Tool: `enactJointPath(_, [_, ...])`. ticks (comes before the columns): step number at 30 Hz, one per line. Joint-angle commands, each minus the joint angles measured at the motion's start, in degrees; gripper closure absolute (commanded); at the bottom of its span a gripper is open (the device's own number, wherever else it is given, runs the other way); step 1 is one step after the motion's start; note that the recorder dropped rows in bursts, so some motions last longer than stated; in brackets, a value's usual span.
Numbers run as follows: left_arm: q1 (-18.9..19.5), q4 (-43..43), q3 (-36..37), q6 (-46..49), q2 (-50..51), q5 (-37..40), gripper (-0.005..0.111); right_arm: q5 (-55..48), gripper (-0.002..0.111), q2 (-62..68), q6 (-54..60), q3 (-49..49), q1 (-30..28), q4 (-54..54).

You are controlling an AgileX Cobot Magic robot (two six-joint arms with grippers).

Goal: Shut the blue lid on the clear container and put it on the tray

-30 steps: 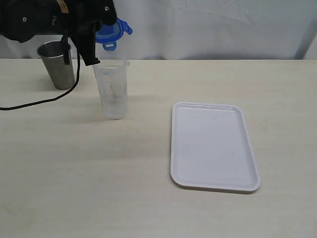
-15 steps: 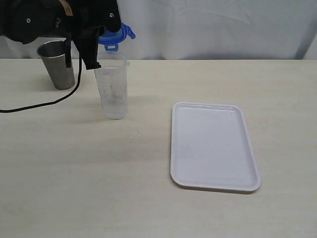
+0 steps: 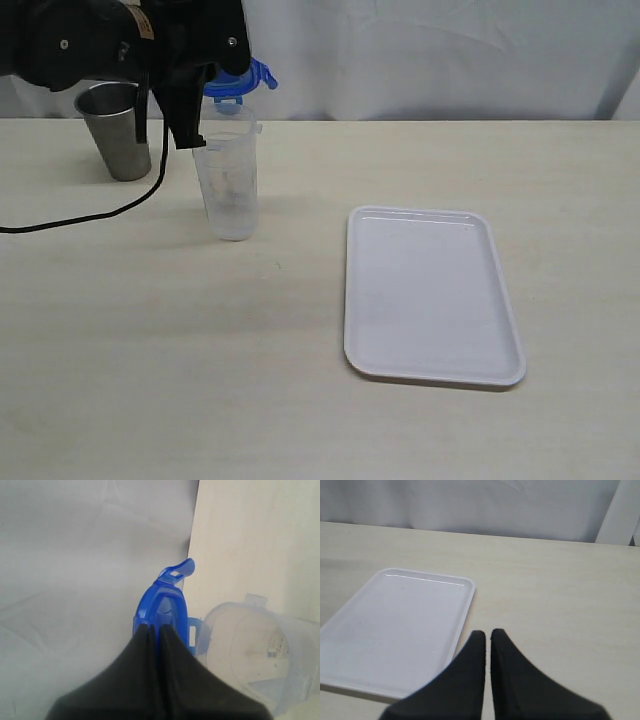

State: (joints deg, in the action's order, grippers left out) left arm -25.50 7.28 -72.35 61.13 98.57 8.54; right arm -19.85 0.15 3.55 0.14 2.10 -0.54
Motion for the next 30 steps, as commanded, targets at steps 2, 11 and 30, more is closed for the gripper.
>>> enactJointPath(2, [-0.3,-0.3,-0.4,0.1,-0.3,1.0,0.107,0.3,0.104,-0.1,0.2,-0.1,0.1,-0.2])
enactJointPath(11, [-0.5,-0.3,-0.4,0.1,-0.7,1.5,0.107,0.3,0.104,-0.1,0.2,-0.1,0.1,-0.2])
enactJointPath(30, [-0.5,-0.5,-0.4,0.1,-0.7,-1.6,0.107,0.3,0.104,-0.1,0.2,-0.1,0.1,-0.2])
